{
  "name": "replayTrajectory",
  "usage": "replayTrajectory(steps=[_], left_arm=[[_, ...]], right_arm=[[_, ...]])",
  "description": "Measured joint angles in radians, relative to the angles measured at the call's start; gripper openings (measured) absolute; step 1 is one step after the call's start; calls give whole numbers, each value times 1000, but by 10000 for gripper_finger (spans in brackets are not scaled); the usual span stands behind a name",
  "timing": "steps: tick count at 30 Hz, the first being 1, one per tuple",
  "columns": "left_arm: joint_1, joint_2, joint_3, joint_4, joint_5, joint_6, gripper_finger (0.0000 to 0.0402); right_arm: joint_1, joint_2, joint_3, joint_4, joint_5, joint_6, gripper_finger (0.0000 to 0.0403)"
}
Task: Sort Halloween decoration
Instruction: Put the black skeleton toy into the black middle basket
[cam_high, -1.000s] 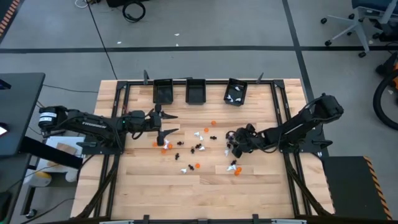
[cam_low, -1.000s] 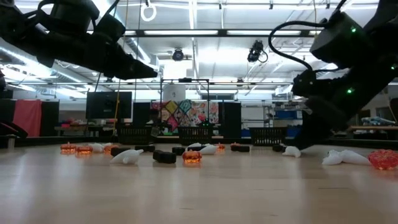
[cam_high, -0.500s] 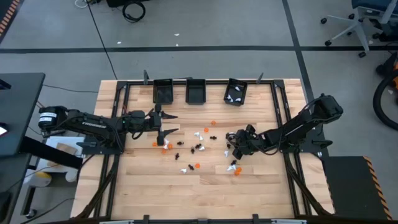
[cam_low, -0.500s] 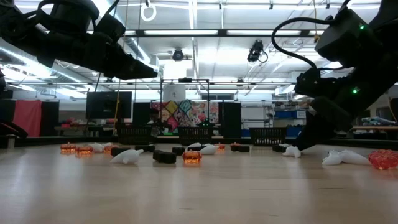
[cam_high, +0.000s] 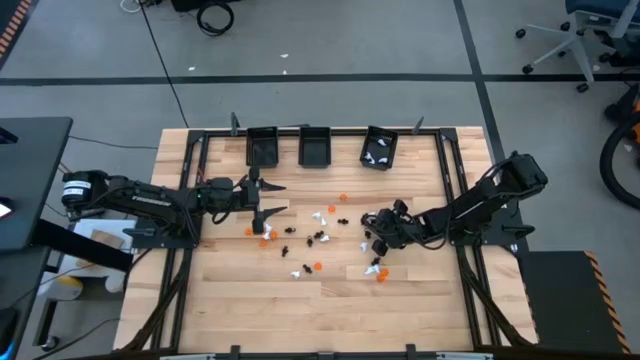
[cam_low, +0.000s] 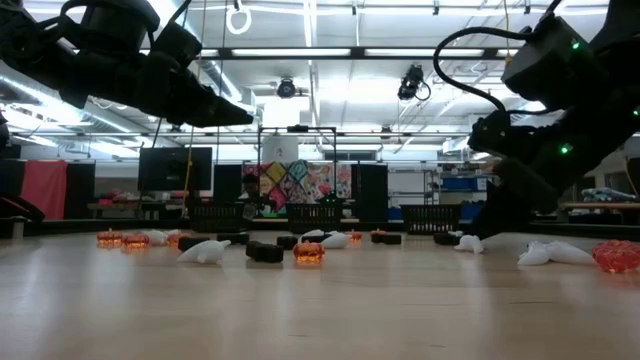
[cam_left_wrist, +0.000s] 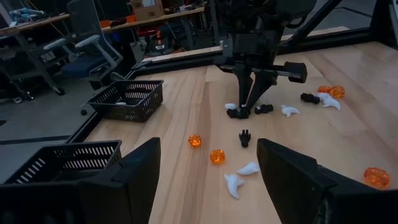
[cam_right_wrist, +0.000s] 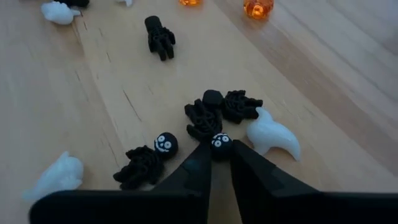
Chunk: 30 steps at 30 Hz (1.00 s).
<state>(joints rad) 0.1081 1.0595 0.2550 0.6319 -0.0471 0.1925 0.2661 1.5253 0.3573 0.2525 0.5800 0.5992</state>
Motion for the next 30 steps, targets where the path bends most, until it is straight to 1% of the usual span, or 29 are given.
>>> replayTrajectory(steps=[4,10,15,19,26,30], left_arm=[[0,0,0,-4,0,0,254],[0,0,0,-9,0,2,254],[0,0,0,-9,0,2,254],[0,0,0,-15,0,2,254],[0,0,0,-16,0,3,254],[0,0,0,-19,0,3,254]], right_arm=[[0,-2,0,0,0,-4,48],[0,-2,12,-3,3,-3,45],[0,-3,57,-13,18,-59,41],[-13,-3,92,-20,31,-116,28],[-60,-3,113,91,32,-219,8],[-90,30,114,138,-1,-244,8]])
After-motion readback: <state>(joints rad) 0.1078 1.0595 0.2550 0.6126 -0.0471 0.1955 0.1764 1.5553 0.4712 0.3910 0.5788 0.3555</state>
